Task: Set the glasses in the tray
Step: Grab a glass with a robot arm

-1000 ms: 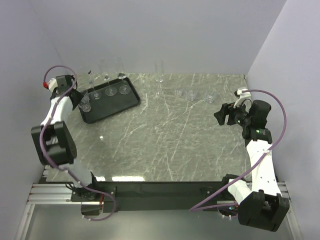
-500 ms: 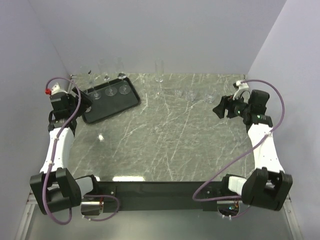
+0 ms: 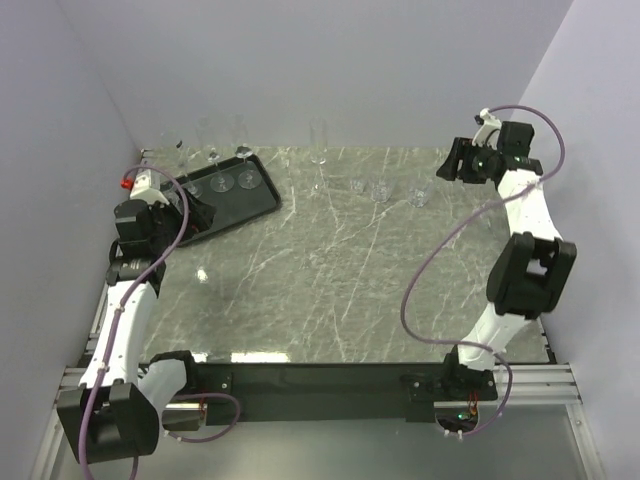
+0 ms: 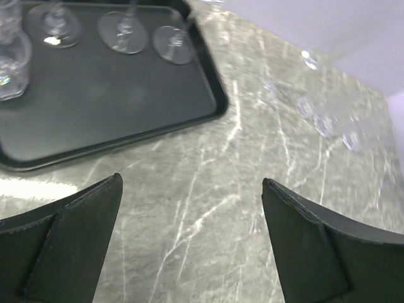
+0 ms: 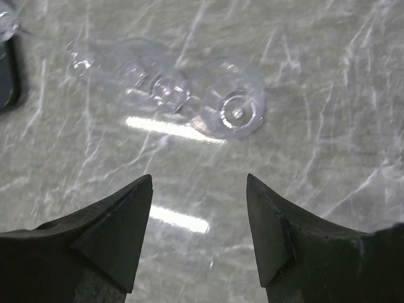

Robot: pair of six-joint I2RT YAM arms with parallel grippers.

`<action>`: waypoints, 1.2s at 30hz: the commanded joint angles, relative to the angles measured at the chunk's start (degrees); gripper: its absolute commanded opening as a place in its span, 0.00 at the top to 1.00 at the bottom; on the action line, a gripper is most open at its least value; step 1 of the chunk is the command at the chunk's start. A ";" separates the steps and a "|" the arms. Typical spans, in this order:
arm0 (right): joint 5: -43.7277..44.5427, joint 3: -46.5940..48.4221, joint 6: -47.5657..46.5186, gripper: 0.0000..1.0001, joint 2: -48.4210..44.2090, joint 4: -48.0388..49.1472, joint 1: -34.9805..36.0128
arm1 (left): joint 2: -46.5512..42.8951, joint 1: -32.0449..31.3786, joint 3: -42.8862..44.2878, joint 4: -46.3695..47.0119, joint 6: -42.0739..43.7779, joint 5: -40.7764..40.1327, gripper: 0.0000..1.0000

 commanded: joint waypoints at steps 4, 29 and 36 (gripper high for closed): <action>4.37 16.62 0.00 0.40 12.92 -8.75 -0.01 | -1.65 -1.13 -0.11 1.95 3.34 1.73 0.03; 10.43 29.75 0.52 0.47 29.72 -11.83 3.41 | -0.07 -1.05 0.24 2.21 3.08 2.96 0.04; 13.69 31.07 0.70 0.61 31.92 -12.53 4.82 | 0.19 -1.05 0.24 2.30 3.07 3.13 0.04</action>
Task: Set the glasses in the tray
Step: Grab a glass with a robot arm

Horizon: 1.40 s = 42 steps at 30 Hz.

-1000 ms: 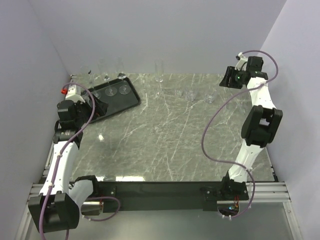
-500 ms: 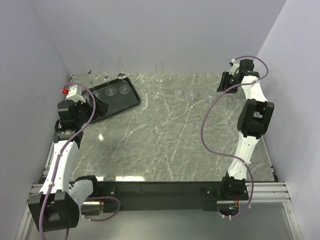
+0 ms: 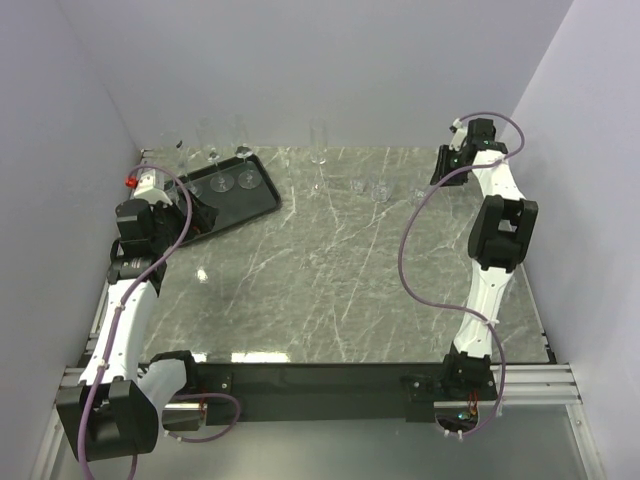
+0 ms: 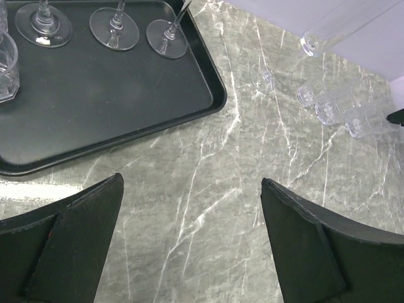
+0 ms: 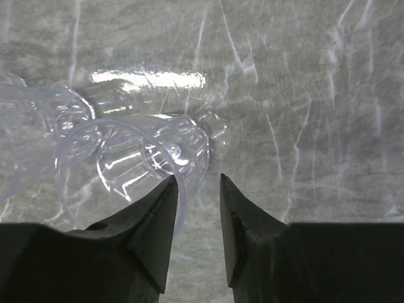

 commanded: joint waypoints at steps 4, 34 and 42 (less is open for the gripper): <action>3.20 1.69 0.32 0.72 0.05 0.32 1.19 | 0.04 -0.22 0.26 2.50 0.45 1.76 0.04; 9.60 -58.42 -5.21 1.00 -53.71 21.41 9.00 | 7.77 -1.44 -4.22 15.51 -14.84 25.75 0.01; 18.84 -63.96 -4.42 1.00 -63.14 23.70 25.18 | 4.70 -13.47 -5.28 15.86 -20.55 19.00 0.01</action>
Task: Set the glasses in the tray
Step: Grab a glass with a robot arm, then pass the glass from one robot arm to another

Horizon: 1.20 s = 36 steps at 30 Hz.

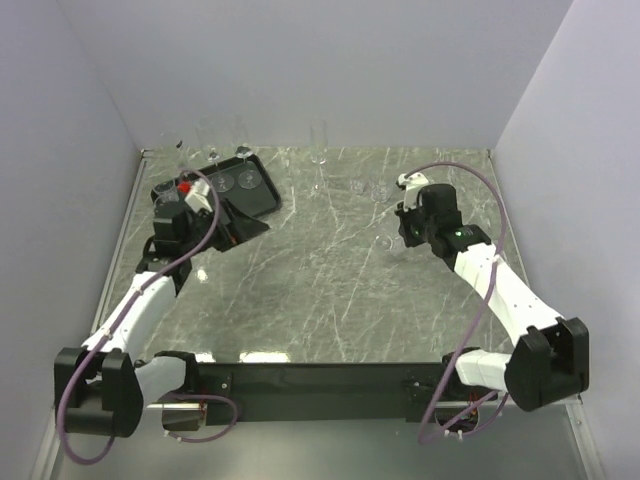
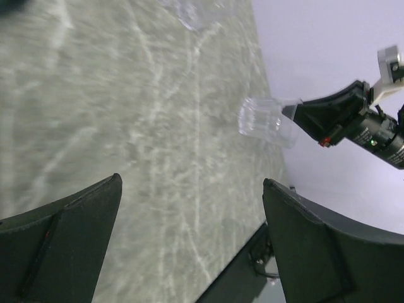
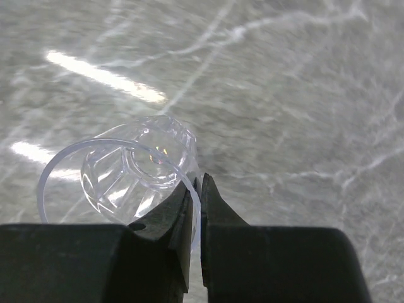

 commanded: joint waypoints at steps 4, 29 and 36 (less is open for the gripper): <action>10.05 -0.43 0.63 1.00 -4.18 4.93 7.12 | -3.02 -14.26 1.03 3.22 -6.77 -11.35 0.01; 20.09 3.97 3.44 1.00 -1.81 4.05 24.19 | 22.99 -47.23 25.01 -13.29 -15.57 -47.49 0.22; 19.38 4.32 4.32 1.00 -1.63 3.70 24.45 | 27.30 -51.28 32.04 -22.35 -14.60 -58.04 0.36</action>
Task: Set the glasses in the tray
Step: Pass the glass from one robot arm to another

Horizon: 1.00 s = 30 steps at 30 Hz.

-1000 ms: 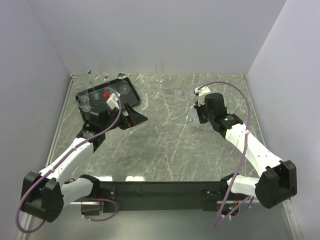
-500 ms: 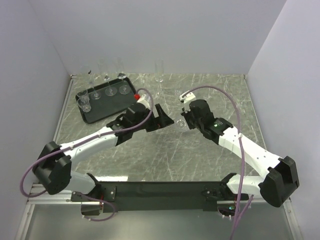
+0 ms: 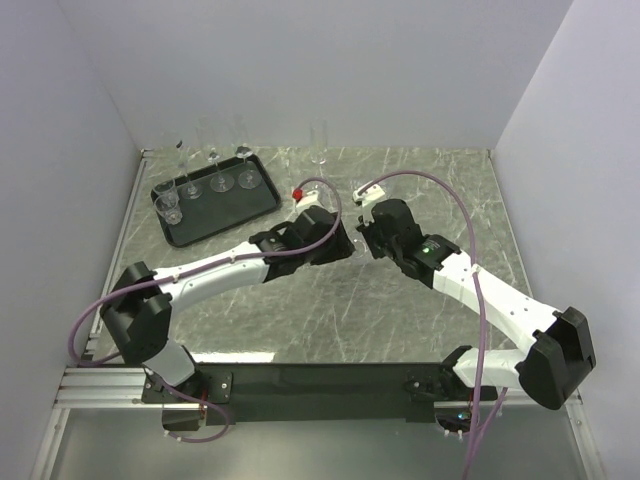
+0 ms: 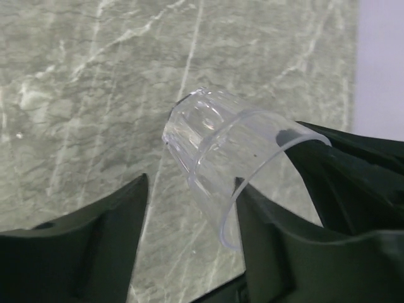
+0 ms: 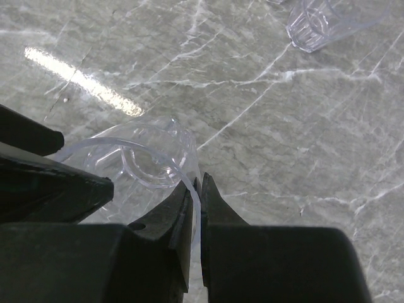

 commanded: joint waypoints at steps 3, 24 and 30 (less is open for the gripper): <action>0.35 3.12 1.65 1.00 -0.30 2.32 0.45 | 2.39 -2.72 6.04 -6.84 0.74 -10.48 0.46; -4.22 3.29 0.78 0.56 -3.01 0.83 -0.33 | -0.85 -3.16 3.51 -5.71 9.78 -11.63 1.00; -9.83 3.64 -1.15 0.50 -5.82 -0.84 -4.72 | -5.51 -0.10 -1.50 -3.33 11.81 -8.64 1.00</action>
